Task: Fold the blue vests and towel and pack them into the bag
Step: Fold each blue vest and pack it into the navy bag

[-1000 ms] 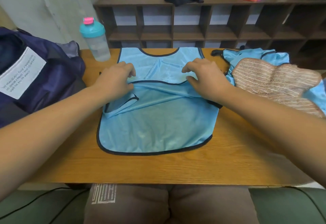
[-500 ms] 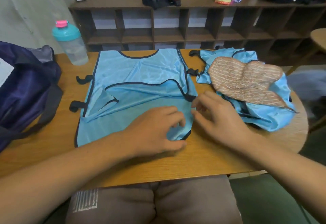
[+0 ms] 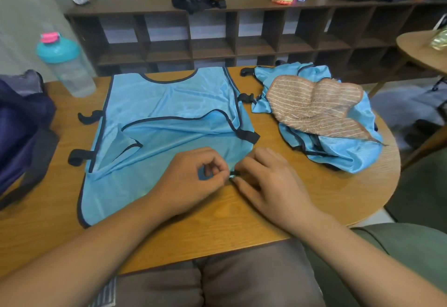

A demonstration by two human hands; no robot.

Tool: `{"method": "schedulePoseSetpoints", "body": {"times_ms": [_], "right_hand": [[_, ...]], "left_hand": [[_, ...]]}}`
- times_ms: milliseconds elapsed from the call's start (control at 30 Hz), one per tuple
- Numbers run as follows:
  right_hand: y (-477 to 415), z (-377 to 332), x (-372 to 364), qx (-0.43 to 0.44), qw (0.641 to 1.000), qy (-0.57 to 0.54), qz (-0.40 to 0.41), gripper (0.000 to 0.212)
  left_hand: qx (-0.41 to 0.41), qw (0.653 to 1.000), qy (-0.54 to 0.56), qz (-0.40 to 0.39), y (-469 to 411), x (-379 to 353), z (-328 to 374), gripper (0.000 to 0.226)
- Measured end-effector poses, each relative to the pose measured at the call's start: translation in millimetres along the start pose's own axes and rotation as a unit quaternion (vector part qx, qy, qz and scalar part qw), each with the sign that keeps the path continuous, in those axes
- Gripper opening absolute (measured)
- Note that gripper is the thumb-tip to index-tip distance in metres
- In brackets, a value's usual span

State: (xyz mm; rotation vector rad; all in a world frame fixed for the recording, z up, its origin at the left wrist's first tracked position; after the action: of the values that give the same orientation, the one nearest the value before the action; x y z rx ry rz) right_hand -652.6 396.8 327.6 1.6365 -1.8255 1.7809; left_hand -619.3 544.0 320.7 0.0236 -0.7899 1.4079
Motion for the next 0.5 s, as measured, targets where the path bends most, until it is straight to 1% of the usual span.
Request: {"method": "schedulePoseSetpoints", "body": {"times_ms": [100, 233, 300, 400, 500], "right_hand": [[-10.9, 4.4, 5.7, -0.026, 0.999, -0.001, 0.036, 0.010], [-18.3, 4.5, 12.0, -0.023, 0.998, 0.045, 0.048, 0.016], [-20.5, 9.3, 16.5, -0.019, 0.997, 0.062, 0.049, 0.019], [-19.8, 16.1, 27.2, 0.008, 0.994, 0.094, 0.053, 0.022], [-14.0, 17.3, 36.6, 0.047, 0.990, 0.119, 0.056, 0.020]], "left_hand": [[0.022, 0.999, 0.029, -0.005, 0.3, -0.5, -2.6, 0.015], [0.019, 1.000, 0.022, -0.011, 1.3, -1.7, -0.8, 0.016], [0.018, 0.999, 0.017, -0.022, 2.0, -3.7, -0.5, 0.013], [0.020, 0.999, 0.023, -0.033, 3.6, -4.6, -0.3, 0.008], [0.019, 0.998, 0.032, -0.049, 5.8, -6.9, -0.2, 0.008]]}}
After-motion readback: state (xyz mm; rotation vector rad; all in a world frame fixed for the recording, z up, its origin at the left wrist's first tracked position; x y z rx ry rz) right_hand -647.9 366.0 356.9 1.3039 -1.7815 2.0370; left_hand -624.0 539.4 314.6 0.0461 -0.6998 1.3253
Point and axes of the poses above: each hand's wrist, its own y-axis away from the middle knuckle, its own x-axis out of the back of the hand, z = x × y, the point moved 10 cm from there along -y, towards the middle knuckle, and after that the axes turned 14 degrees about z, right-handed, at the moved point
